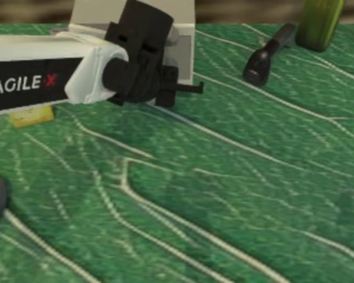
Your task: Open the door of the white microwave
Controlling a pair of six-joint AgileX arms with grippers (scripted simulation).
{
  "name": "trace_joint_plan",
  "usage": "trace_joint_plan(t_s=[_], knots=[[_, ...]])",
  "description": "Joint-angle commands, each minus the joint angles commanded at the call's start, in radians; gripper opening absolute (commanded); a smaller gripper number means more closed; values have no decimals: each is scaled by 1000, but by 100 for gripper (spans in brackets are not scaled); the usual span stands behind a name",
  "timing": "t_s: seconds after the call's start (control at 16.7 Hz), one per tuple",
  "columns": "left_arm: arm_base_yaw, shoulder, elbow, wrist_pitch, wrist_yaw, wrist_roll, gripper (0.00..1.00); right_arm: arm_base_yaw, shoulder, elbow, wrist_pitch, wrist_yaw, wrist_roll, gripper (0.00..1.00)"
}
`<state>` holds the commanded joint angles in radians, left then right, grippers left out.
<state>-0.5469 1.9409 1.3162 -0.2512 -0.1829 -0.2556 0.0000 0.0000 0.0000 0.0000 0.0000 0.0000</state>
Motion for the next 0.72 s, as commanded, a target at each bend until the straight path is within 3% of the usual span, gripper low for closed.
trace_joint_plan(t_s=[0.72], knots=[[-3,-3,-8,2,14,6,0,0,0,0,0,0,0,100]])
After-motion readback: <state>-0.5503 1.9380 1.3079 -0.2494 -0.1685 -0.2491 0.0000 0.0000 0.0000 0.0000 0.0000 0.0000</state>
